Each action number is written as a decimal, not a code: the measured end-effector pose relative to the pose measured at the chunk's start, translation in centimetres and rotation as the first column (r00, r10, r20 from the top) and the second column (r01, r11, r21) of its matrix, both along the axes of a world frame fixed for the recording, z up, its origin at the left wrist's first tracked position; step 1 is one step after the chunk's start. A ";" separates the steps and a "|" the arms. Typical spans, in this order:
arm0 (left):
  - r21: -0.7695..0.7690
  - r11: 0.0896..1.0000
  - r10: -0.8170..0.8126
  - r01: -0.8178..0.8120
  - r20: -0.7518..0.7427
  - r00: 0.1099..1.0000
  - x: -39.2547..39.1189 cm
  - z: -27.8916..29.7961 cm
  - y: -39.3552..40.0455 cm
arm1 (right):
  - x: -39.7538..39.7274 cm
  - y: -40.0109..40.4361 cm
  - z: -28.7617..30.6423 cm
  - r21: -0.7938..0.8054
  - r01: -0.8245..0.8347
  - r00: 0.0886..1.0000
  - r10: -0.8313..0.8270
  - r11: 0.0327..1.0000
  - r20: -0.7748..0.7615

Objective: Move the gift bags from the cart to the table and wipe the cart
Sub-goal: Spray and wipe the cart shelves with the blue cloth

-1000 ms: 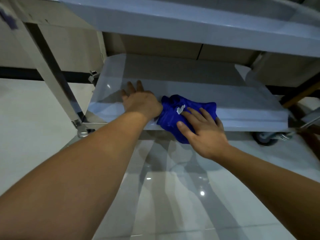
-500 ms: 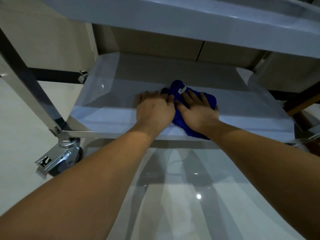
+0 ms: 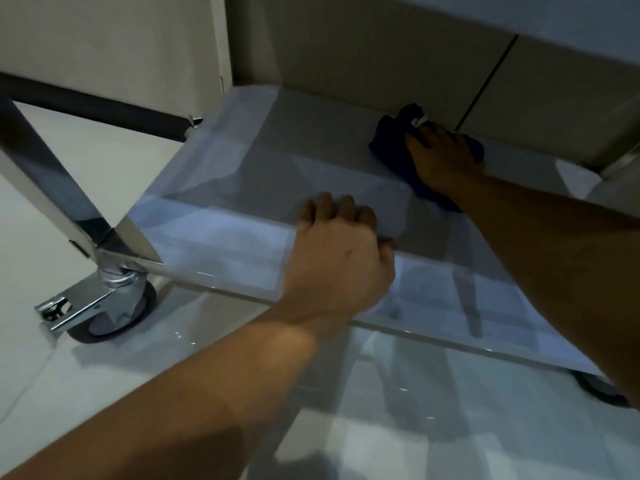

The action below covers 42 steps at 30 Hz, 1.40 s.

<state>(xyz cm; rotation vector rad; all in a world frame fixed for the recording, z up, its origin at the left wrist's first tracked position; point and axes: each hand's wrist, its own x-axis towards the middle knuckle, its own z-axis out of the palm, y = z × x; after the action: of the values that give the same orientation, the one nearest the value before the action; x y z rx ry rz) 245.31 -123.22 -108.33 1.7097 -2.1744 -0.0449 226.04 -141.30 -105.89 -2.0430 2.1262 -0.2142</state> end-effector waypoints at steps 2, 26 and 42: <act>-0.015 1.000 0.022 -0.022 -0.008 1.000 -0.1 0.1 0.0 | -0.2 -1.7 0.2 -0.011 0.047 0.996 -0.046 0.999 0.082; 0.050 0.997 0.063 -0.065 0.044 0.997 -0.5 0.8 -0.6 | -4.0 24.6 1.0 -0.025 0.009 0.999 -0.010 1.000 -0.036; -0.069 0.994 -0.079 0.083 0.061 0.995 -10.9 -0.2 1.4 | -10.3 12.2 -1.0 -0.058 0.324 0.944 -0.326 0.944 -0.039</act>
<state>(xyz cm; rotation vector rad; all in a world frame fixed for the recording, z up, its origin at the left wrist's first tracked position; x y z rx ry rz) 234.38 -121.86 -108.55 1.6027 -2.2584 0.0606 215.76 -129.11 -106.88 -1.7238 2.5049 -0.2684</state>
